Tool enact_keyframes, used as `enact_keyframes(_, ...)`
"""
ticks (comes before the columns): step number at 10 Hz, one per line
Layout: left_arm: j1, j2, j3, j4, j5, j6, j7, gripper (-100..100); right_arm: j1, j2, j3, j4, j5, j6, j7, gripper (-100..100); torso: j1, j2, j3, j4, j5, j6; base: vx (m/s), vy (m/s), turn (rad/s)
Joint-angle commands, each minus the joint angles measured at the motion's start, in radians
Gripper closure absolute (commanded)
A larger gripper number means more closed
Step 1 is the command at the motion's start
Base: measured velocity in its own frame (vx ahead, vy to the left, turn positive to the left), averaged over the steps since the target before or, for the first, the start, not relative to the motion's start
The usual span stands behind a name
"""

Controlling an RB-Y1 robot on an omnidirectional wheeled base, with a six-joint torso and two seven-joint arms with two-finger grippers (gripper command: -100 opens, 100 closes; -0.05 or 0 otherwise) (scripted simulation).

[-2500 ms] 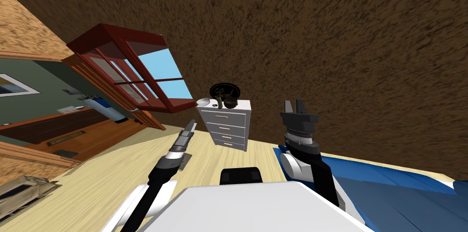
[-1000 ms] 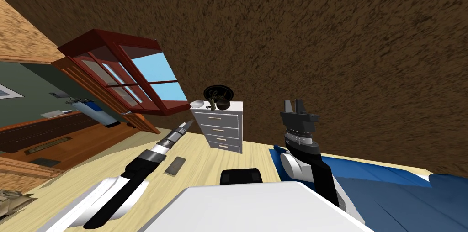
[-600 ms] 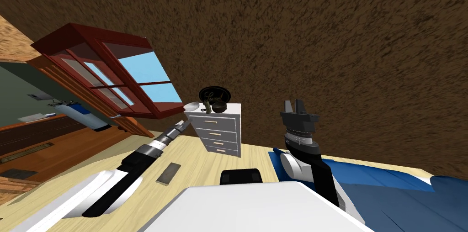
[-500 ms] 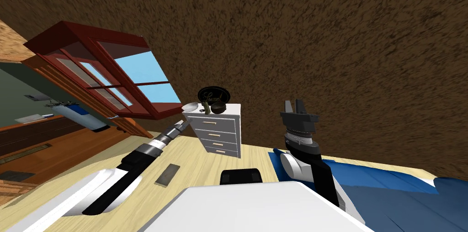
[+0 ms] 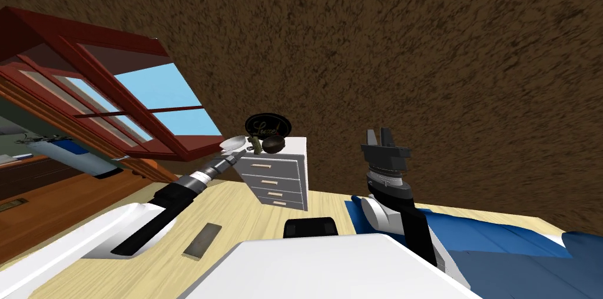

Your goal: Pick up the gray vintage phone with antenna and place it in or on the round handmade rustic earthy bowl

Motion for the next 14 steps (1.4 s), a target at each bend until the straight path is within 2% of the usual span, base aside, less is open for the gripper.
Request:
enact_keyframes(1,0.006,0.045,0.019,0.008,-0.009,0.022,0.000,-100,0.000,0.000,0.000,0.000,0.000,0.000,0.000,0,0.000,0.000,0.000,0.000,0.000,0.000,0.149,-0.051,-0.050)
enact_keyframes(4,0.011,0.102,0.038,0.020,-0.022,0.059,0.002,-100,0.000,0.000,0.000,0.000,0.000,0.000,0.000,0,0.002,0.003,0.002,0.001,0.000,0.000,0.119,-0.038,-0.042)
enact_keyframes(5,0.007,0.091,0.031,0.017,-0.020,0.052,0.001,-100,0.000,0.000,0.000,0.000,0.000,0.000,0.000,0,0.003,0.003,0.002,0.001,0.001,0.000,0.053,-0.006,-0.009)
enact_keyframes(6,0.007,0.093,0.031,0.018,-0.020,0.055,0.001,0,0.000,0.000,0.000,0.000,0.000,0.000,0.000,0,0.004,0.006,0.004,0.001,0.001,-0.001,0.010,-0.002,0.001)
enact_keyframes(7,0.007,0.093,0.031,0.018,-0.020,0.055,0.001,-100,0.000,0.000,0.000,0.000,0.000,0.000,0.000,0,0.004,0.009,0.005,0.002,0.001,-0.001,0.005,-0.001,-0.001)
enact_keyframes(8,0.007,0.093,0.031,0.018,-0.020,0.055,0.001,100,0.000,0.000,0.000,0.000,0.000,0.000,0.000,0,0.004,0.011,0.006,0.003,0.001,-0.001,0.000,0.000,0.000)
enact_keyframes(12,0.007,0.093,0.031,0.017,-0.020,0.055,0.001,100,0.000,0.000,0.000,0.000,0.000,0.000,0.000,0,0.005,0.012,0.007,0.003,0.002,-0.001,0.000,0.000,0.000)
enact_keyframes(13,0.007,0.093,0.031,0.017,-0.020,0.055,0.001,0,0.000,0.000,0.000,0.000,0.000,0.000,0.000,0,0.005,0.012,0.007,0.003,0.002,-0.001,0.000,0.000,0.000)
enact_keyframes(14,0.007,0.093,0.031,0.017,-0.020,0.055,0.001,100,0.000,0.000,0.000,0.000,0.000,0.000,0.000,0,0.005,0.012,0.007,0.003,0.002,-0.001,0.000,0.000,0.000)
